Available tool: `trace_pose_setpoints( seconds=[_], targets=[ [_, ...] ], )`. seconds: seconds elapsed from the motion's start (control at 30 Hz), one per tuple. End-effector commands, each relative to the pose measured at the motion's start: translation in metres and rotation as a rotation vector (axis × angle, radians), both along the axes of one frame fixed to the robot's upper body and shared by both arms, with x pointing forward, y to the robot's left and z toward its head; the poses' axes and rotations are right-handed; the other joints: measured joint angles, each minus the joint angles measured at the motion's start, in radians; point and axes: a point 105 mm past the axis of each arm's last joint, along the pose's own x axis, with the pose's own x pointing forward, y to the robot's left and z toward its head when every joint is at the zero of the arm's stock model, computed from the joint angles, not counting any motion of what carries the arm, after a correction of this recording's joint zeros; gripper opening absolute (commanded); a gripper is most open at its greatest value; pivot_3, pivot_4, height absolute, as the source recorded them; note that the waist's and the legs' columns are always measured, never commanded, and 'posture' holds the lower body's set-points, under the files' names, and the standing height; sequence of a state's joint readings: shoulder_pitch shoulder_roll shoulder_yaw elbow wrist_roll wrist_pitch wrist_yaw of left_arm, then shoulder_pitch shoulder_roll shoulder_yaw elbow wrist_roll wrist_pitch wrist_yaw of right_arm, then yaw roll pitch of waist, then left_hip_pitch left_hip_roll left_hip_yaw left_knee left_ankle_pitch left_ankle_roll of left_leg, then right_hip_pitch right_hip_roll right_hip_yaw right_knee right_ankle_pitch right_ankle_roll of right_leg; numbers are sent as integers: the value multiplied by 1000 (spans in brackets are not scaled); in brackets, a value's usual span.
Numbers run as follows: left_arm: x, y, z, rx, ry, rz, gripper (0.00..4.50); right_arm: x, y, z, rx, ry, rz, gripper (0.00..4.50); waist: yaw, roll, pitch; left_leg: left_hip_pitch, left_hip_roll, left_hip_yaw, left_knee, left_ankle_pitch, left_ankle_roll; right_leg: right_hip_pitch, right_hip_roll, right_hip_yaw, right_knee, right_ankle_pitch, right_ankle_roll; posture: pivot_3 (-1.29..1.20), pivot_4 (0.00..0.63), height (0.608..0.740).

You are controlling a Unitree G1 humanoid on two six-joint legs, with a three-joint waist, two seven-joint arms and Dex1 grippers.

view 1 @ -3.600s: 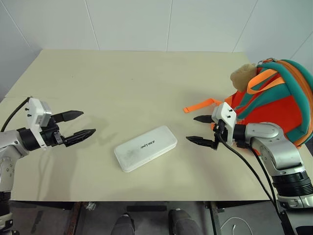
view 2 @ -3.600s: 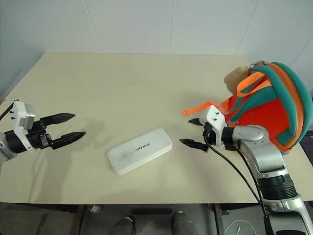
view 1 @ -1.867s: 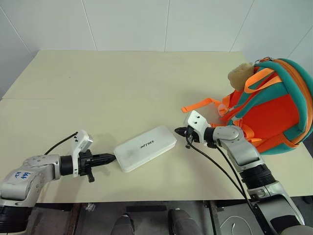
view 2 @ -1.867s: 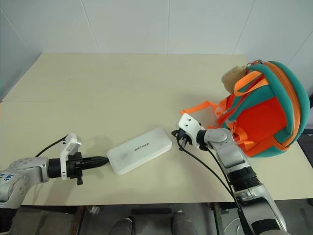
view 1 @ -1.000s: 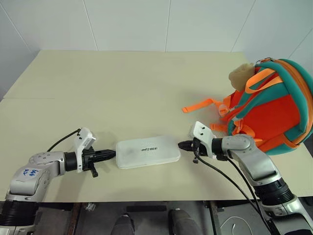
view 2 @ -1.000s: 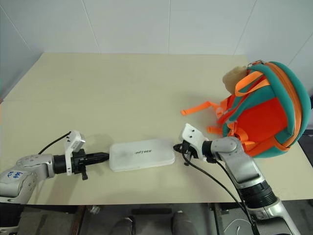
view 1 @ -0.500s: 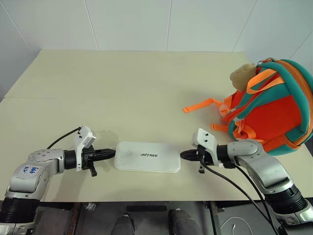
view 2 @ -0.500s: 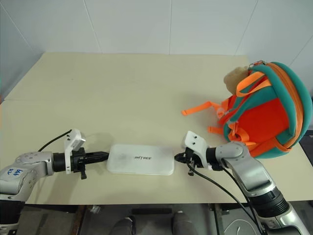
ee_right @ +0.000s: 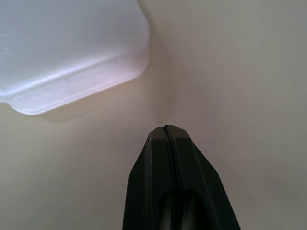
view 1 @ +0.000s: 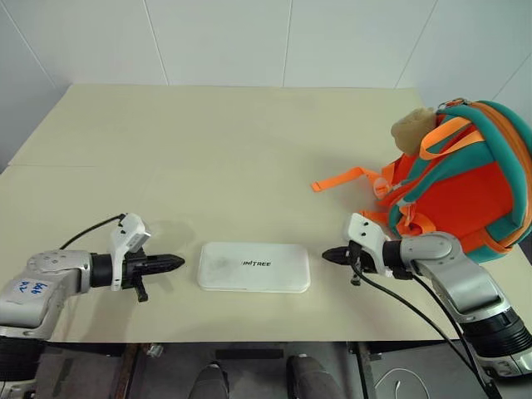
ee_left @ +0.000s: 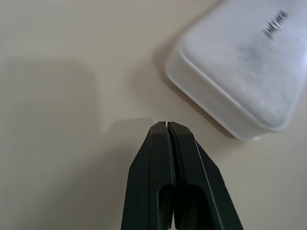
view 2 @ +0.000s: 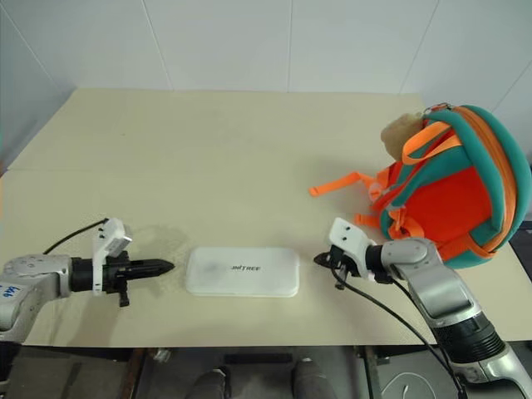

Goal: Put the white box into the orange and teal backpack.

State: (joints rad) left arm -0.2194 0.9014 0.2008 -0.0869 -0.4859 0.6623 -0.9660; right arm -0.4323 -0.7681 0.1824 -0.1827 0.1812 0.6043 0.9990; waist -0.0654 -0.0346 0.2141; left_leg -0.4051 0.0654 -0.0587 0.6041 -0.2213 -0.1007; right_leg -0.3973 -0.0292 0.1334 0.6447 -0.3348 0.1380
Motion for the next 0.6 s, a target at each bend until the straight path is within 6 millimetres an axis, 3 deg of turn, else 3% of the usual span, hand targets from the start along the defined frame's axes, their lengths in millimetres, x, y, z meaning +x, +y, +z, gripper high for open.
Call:
trace_pose_setpoints(
  seconds=[0.03,0.27,0.4,0.47,0.6],
  targets=[
    [7,9,20,-69,-22,60,430,7,-4,23,17,-80,-2,623,3,0,0,0,0,0,0,0,0,0,0,0,0,0,0,0,150,740],
    [0,2,40,-230,54,17,2454,10,-2,27,24,-101,-2,2939,8,0,0,0,0,1,0,-1,1,0,0,0,0,0,1,0,150,740],
    [-12,5,27,-257,268,34,3718,10,-1,25,28,-98,-4,4291,5,0,0,0,0,1,0,-2,0,0,0,0,0,-1,1,0,150,740],
    [-13,7,21,-318,415,89,4346,10,1,25,31,-97,-2,4500,5,0,0,0,0,1,0,-2,0,-1,0,0,0,-1,1,0,150,740],
    [-14,-2,26,-467,592,110,4346,9,3,23,37,-95,-1,4500,9,0,0,0,0,0,2,-2,1,0,1,0,1,-1,1,0,150,740]
  ],
)
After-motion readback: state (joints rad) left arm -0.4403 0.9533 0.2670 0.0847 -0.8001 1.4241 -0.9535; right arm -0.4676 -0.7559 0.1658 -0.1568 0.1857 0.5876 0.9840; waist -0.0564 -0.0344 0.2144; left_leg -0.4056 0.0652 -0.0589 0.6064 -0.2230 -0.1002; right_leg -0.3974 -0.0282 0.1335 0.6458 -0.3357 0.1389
